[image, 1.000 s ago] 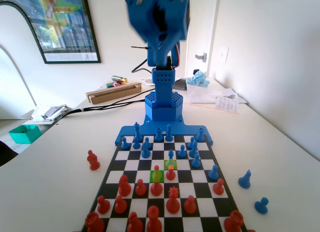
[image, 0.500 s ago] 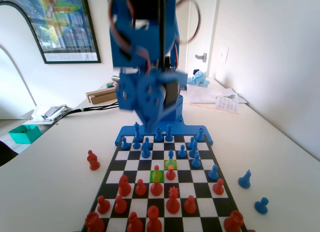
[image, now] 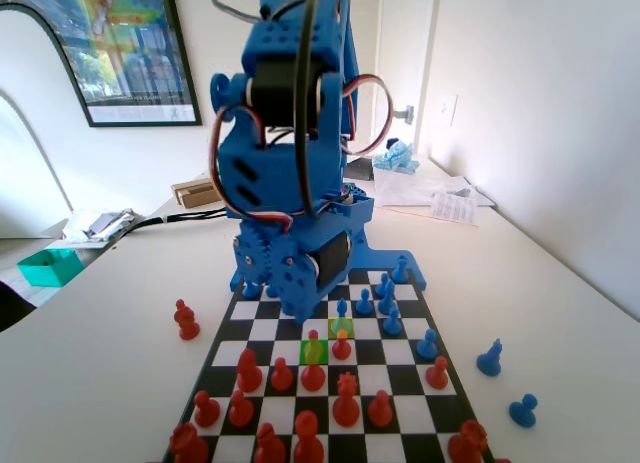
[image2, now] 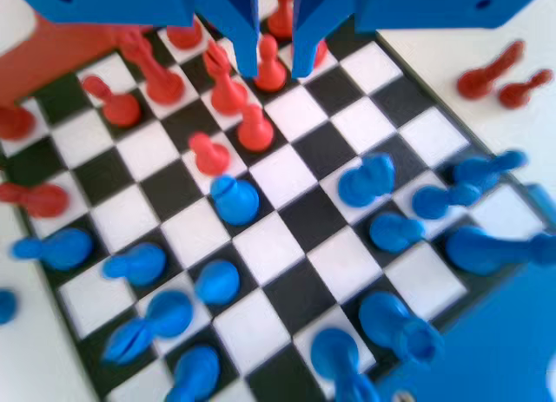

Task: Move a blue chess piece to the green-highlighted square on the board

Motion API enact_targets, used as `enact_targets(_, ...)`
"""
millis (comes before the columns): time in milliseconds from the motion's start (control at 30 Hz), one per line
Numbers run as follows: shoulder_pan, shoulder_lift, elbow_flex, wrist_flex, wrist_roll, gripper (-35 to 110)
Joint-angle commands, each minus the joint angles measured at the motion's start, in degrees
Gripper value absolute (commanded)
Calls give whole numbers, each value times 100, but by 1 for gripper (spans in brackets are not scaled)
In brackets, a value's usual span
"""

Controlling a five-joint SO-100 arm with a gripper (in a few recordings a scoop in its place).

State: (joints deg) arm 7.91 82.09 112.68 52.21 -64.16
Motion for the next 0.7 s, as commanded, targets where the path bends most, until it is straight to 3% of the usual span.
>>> enact_targets(0, -53, -18, -281, 0, -53, 10)
enact_targets(667, -114, -932, -932, -158, -167, 11)
